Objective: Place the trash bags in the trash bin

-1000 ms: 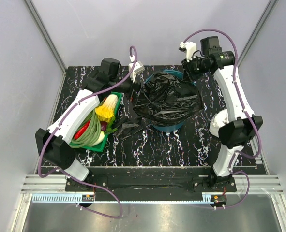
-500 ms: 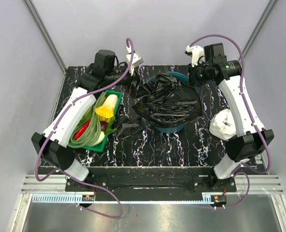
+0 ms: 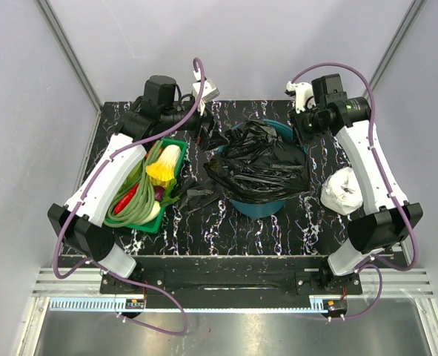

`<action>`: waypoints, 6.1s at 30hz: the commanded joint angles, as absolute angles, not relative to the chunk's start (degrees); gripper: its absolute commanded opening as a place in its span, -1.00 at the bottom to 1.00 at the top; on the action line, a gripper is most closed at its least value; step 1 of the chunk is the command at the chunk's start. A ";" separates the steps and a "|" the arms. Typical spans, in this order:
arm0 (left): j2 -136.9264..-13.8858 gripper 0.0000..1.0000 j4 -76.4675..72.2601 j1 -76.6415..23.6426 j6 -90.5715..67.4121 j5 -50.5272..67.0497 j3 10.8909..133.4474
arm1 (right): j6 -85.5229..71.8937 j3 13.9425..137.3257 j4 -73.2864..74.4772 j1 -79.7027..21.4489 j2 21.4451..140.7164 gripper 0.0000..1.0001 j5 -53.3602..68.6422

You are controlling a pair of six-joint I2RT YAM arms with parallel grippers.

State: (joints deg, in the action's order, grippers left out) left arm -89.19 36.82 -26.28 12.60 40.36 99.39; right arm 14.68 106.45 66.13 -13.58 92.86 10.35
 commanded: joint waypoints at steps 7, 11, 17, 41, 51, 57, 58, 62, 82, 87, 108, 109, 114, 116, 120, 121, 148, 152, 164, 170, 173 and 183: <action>-88.77 0.98 39.20 -26.37 17.22 41.05 100.82 | 16.96 111.70 67.94 -14.15 85.87 0.08 9.66; -89.12 0.98 39.02 -26.37 18.19 39.47 100.63 | 17.93 113.81 66.88 -14.06 86.31 0.09 13.70; -90.96 0.98 38.94 -26.37 18.72 39.29 101.95 | 19.95 116.81 66.97 -14.06 90.87 0.08 18.71; -91.41 0.98 38.85 -26.37 20.92 38.41 100.72 | 24.08 121.11 66.09 -14.06 101.08 0.04 22.41; -90.35 0.98 38.58 -26.37 20.65 38.76 99.32 | 23.03 117.42 62.40 -14.50 96.15 0.02 23.11; -89.74 0.98 38.50 -26.37 20.92 38.41 98.70 | 23.29 115.14 62.40 -15.29 96.33 0.00 22.85; -89.74 0.98 38.58 -26.37 20.92 38.41 98.79 | 23.38 114.88 62.40 -15.47 96.42 -0.01 22.68; -89.39 0.98 38.58 -26.37 20.92 38.41 98.44 | 23.91 114.52 62.32 -15.82 97.12 -0.02 21.53; -89.30 0.98 38.58 -26.37 21.62 38.32 97.91 | 25.75 111.27 60.47 -16.44 99.05 -0.04 18.19; -89.30 0.98 38.58 -26.37 21.80 38.23 97.65 | 25.75 111.36 60.38 -16.70 99.84 -0.14 18.02; -89.21 0.98 38.58 -26.37 22.33 37.35 98.70 | 24.08 122.16 61.52 -16.88 99.84 -1.00 17.23; -89.21 0.98 38.58 -26.37 22.41 37.35 98.88 | 24.00 123.30 61.52 -16.96 99.84 -1.00 17.14; -89.65 0.98 38.41 -26.37 22.15 37.88 100.02 | 24.34 126.91 61.79 -16.88 100.46 -1.00 14.95; -90.09 0.98 38.58 -26.37 21.88 38.05 100.81 | 24.35 127.70 61.87 -16.88 100.55 -1.00 14.15; -90.18 0.98 38.58 -26.37 21.97 38.06 101.69 | 25.31 128.49 64.41 -16.96 101.25 -0.92 15.55; -90.26 0.98 38.58 -26.37 22.06 38.06 101.78 | 25.31 128.32 65.12 -16.88 101.42 -0.82 16.08; -89.74 0.98 39.11 -26.37 23.03 37.70 100.11 | 28.30 114.79 64.34 -17.23 100.99 -0.09 18.37; -89.74 0.98 39.11 -26.37 23.11 37.71 100.11 | 28.21 114.26 64.34 -17.40 100.99 -0.13 18.72; -89.12 0.98 39.02 -26.28 23.73 36.83 99.49 | 27.42 116.89 64.42 -17.67 100.81 -1.00 19.25; -89.30 0.98 39.02 -26.37 23.73 36.91 99.93 | 25.32 121.98 64.25 -17.58 100.28 -1.00 17.67; -89.38 0.98 39.02 -26.37 23.47 36.91 100.55 | 24.35 124.97 63.46 -17.67 99.84 -1.00 16.35; -90.26 0.98 38.32 -27.68 22.59 35.60 101.08 | 24.61 129.90 61.09 -17.67 101.34 -1.00 8.97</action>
